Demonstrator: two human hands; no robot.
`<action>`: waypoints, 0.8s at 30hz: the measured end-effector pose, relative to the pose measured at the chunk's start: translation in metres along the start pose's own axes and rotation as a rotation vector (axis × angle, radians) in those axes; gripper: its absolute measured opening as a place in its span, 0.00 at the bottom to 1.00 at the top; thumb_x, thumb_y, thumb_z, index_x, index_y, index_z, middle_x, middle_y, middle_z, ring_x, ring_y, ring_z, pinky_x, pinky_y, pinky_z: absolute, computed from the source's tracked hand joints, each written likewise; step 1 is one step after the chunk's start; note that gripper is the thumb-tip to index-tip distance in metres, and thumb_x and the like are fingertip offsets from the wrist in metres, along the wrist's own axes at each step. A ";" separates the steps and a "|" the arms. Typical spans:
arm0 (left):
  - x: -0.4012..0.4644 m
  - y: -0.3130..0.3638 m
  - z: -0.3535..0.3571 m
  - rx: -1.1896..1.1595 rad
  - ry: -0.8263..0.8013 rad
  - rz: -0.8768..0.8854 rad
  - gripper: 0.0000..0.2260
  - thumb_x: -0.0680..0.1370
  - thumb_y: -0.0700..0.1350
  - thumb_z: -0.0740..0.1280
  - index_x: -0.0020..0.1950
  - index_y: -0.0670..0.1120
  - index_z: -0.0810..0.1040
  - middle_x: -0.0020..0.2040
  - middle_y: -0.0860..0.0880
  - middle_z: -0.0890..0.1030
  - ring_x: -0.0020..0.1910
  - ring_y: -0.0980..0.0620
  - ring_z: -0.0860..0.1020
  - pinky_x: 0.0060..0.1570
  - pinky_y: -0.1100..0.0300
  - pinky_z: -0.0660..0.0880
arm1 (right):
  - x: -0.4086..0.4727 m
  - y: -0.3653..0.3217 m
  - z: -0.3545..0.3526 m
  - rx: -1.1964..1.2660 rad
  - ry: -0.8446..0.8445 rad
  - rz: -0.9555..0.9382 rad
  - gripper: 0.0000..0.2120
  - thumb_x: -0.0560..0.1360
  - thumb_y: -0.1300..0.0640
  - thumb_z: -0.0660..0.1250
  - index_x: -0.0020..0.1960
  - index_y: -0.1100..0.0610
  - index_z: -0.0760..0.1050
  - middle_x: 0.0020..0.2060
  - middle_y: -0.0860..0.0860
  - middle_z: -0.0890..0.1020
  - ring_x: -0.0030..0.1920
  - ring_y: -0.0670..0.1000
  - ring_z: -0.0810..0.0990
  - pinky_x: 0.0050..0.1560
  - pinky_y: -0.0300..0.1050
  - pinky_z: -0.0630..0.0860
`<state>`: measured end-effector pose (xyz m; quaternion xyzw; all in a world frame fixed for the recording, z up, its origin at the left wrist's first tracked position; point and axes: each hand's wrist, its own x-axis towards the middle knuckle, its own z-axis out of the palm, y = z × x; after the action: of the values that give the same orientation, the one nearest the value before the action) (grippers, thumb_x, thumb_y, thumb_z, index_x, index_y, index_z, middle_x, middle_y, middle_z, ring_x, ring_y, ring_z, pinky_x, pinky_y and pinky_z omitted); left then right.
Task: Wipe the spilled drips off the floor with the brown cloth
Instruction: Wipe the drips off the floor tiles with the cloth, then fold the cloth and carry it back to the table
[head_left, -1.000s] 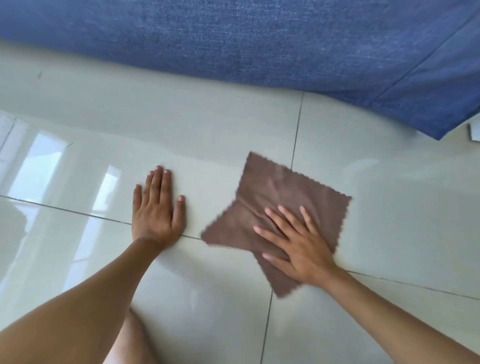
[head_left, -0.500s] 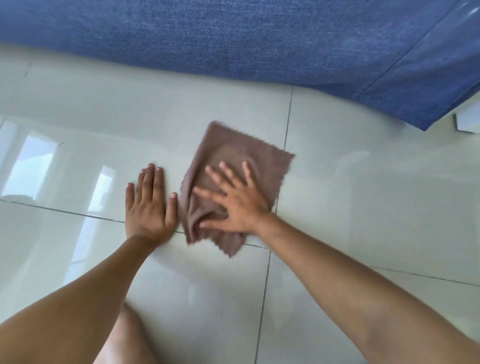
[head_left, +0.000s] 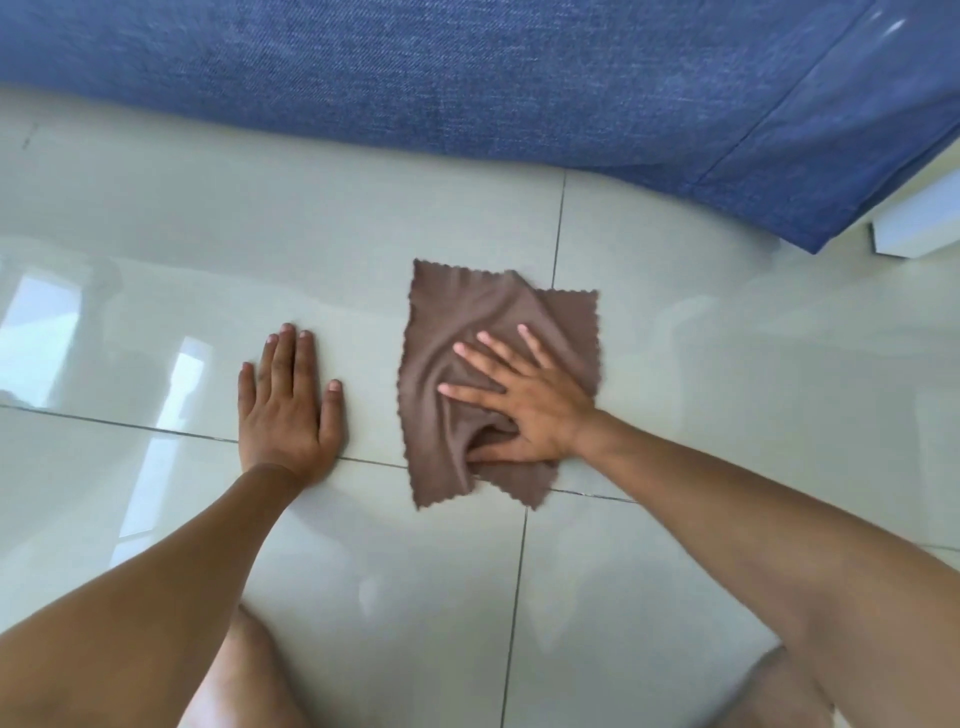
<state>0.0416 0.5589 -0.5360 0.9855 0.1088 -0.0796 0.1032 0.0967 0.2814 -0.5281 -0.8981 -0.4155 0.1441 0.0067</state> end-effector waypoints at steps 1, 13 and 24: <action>0.001 0.000 0.000 -0.001 -0.001 -0.002 0.32 0.77 0.56 0.44 0.79 0.44 0.51 0.80 0.46 0.51 0.79 0.49 0.50 0.77 0.49 0.44 | 0.013 -0.013 -0.001 0.007 -0.001 -0.032 0.39 0.68 0.26 0.55 0.74 0.38 0.51 0.78 0.50 0.51 0.78 0.56 0.47 0.74 0.65 0.38; 0.002 0.001 -0.034 -0.016 -0.091 0.107 0.30 0.77 0.56 0.49 0.74 0.40 0.64 0.74 0.39 0.66 0.74 0.40 0.64 0.73 0.46 0.61 | -0.080 -0.034 -0.009 0.258 0.524 0.732 0.19 0.73 0.44 0.61 0.60 0.51 0.77 0.55 0.53 0.81 0.59 0.59 0.77 0.61 0.56 0.73; -0.009 0.046 -0.046 -0.380 -0.193 -0.252 0.15 0.75 0.47 0.67 0.59 0.41 0.79 0.58 0.43 0.78 0.53 0.42 0.79 0.53 0.56 0.75 | -0.052 -0.044 -0.019 0.622 0.170 1.132 0.10 0.72 0.53 0.68 0.52 0.52 0.80 0.48 0.49 0.85 0.55 0.55 0.78 0.60 0.48 0.72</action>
<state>0.0498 0.5236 -0.4812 0.9149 0.2334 -0.1639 0.2856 0.0368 0.2737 -0.4912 -0.9426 0.1850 0.1672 0.2223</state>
